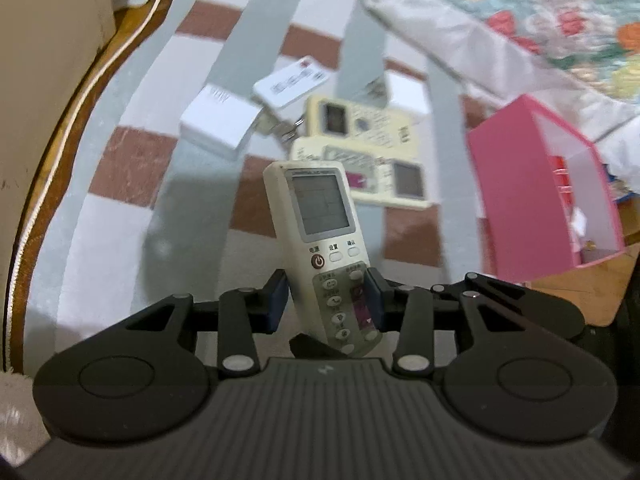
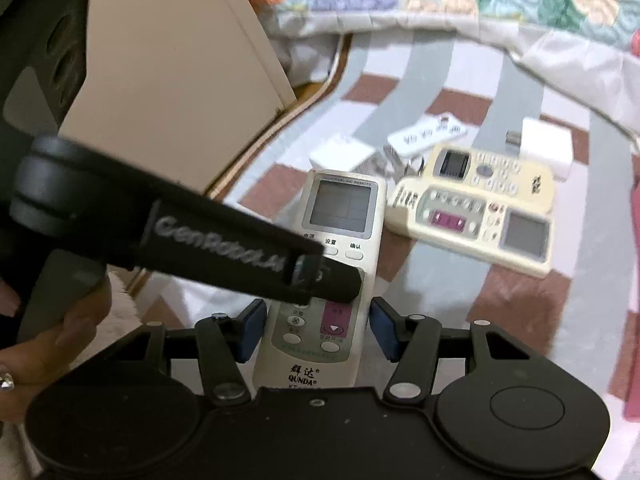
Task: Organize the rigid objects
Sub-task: 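Carry the grey remote with the left gripper into the pink box and open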
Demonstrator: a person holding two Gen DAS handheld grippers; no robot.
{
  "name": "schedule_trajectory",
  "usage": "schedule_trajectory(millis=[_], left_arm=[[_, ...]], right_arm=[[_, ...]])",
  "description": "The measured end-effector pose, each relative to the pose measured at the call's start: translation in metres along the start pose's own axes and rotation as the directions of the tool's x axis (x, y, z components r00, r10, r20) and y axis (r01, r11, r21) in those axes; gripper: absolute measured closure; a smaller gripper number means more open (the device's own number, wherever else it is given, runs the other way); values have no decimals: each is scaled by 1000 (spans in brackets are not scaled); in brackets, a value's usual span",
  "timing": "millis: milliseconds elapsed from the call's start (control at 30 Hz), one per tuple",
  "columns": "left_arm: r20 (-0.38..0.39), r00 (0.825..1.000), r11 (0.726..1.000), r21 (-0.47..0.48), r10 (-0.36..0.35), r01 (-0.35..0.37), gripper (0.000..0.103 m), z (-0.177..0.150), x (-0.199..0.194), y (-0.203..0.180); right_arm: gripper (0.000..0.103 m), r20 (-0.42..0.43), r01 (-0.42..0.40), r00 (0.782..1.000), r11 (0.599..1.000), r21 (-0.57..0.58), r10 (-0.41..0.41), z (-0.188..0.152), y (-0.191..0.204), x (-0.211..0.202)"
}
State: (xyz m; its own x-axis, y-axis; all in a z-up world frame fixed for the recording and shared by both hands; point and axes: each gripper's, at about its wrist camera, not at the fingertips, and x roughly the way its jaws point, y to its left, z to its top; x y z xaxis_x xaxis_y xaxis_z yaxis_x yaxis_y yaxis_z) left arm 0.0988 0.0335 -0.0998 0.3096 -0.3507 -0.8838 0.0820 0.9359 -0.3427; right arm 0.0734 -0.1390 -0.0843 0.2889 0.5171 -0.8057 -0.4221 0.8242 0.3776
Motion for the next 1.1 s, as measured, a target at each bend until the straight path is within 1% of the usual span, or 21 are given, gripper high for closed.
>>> schedule_trajectory(millis=[133, 233, 267, 400, 533, 667, 800, 933, 1000, 1100], left_arm=[[40, 999, 998, 52, -31, 29, 63, -3, -23, -21], [62, 998, 992, 124, -25, 18, 63, -1, -41, -46], [64, 998, 990, 141, -27, 18, 63, -1, -45, -53], [79, 995, 982, 181, -59, 44, 63, 3, -63, -82], [108, 990, 967, 246, -87, 58, 63, 6, -77, -116], [118, 985, 952, 294, -129, 90, 63, 15, -78, -150], [95, 980, 936, 324, -174, 135, 63, 25, -66, -184], [34, 980, 919, 354, -197, 173, 63, 39, -41, -220], [-11, 981, 913, 365, -193, 184, 63, 49, -22, -237], [-84, 982, 909, 374, -166, 186, 63, 63, 10, -258]], right_arm=[[41, 43, 13, 999, 1000, -22, -12, 1, 2, -28], [41, 89, -16, 996, 1000, 18, 14, -1, -1, -48], [41, 101, -12, 995, 1000, 20, 10, -3, -3, -56], [41, 160, 51, 986, 999, -7, -49, -4, -3, -84], [41, 228, 114, 968, 993, -25, -105, -4, -8, -115], [41, 273, 178, 948, 984, -15, -167, -5, -22, -145], [41, 289, 240, 928, 971, 13, -234, -6, -46, -168], [41, 272, 311, 912, 950, 35, -308, -9, -73, -179], [41, 249, 329, 910, 943, 56, -333, -8, -93, -180], [41, 211, 319, 917, 941, 117, -337, -8, -123, -177]])
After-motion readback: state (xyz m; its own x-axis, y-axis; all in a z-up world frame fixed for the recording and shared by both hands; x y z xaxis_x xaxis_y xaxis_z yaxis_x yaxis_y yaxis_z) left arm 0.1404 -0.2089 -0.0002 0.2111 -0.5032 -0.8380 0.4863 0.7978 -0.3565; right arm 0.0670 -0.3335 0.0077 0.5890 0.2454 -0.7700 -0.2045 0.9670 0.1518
